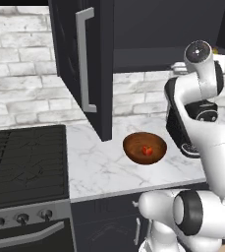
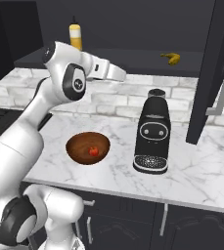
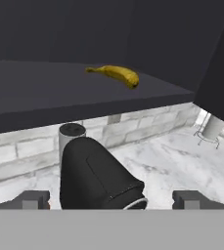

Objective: Open the cabinet. Pick the apple and banana from the cabinet and place them into the bowl. Then close the cabinet.

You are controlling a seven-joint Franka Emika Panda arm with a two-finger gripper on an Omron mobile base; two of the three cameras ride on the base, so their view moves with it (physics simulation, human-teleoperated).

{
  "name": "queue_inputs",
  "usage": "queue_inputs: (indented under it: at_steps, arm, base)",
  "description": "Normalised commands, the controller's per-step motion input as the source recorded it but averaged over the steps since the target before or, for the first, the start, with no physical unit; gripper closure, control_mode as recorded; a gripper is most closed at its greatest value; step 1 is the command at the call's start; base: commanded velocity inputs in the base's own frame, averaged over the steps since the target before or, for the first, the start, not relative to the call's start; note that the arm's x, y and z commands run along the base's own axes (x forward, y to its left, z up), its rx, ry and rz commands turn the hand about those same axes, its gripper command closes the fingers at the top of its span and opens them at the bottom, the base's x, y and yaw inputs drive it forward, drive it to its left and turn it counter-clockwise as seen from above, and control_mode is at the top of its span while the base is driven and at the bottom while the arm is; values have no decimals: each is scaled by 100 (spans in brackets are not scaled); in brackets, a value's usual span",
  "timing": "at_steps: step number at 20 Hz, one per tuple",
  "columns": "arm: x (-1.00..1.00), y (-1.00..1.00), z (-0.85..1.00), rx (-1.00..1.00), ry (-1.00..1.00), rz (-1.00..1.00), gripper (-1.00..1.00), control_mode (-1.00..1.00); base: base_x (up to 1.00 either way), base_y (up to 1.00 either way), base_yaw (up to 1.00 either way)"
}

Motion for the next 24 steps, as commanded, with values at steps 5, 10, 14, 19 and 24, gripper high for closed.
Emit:
queue_inputs:
  at_steps: [5,10,14,19,24]
  arm:
    - [20,-41,29,0,-7,-2,-100,-100]
    - [23,-52,2,0,-5,1,-100,-100]
    - [24,-59,0,2,0,7,-100,-100]
    - [28,-56,0,3,0,6,-100,-100]
    - [45,-44,5,6,0,2,-100,-100]
  base:
    - [0,0,0]
    - [0,0,0]
    - [0,0,0]
    - [0,0,0]
    - [0,0,0]
